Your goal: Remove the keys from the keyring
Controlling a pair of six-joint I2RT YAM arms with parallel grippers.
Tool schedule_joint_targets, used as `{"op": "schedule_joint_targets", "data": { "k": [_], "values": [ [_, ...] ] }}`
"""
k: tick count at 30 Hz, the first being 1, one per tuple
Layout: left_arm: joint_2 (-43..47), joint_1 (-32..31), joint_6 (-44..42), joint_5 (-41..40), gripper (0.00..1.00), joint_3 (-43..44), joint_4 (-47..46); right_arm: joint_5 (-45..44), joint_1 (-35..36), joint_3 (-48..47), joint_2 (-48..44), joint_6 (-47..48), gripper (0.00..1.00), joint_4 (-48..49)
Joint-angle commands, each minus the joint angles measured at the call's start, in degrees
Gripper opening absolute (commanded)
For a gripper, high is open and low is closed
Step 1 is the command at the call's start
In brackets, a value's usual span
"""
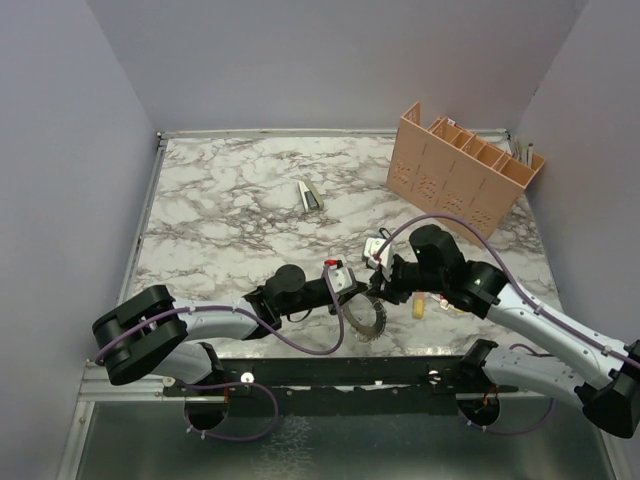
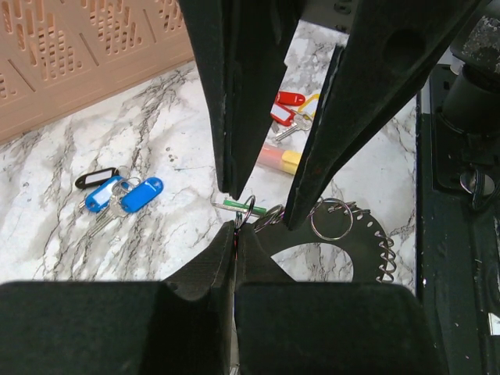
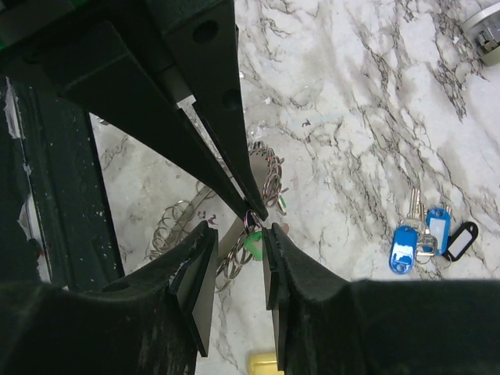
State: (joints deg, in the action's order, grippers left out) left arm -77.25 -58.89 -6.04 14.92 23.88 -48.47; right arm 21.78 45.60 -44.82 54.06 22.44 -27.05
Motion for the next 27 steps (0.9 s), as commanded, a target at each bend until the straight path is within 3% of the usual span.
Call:
{"op": "schedule_joint_targets", "data": {
  "k": [1,6,12,27],
  "values": [
    [1.3,-0.3,0.7,1.4,0.0,-0.6,1.1,0.7,-0.3,-1.6,2.3,3.0,0.36,0.0],
    [1.4,-0.3,0.7,2.3,0.0,-0.6,1.2,0.0,-0.3,-1.8,3.6,3.1,0.29,0.4],
    [1.5,-0.3,0.8,2.7,0.0,-0.6,1.3,-3.0,-0.3,-1.7,3.7,1.6,0.02,0.8],
    [1.1,-0.3,2.2,-0.8,0.0,-1.7,2.9,-7.4,-0.3,-1.0,1.3,-1.2,0.0,-0.1]
  ]
}}
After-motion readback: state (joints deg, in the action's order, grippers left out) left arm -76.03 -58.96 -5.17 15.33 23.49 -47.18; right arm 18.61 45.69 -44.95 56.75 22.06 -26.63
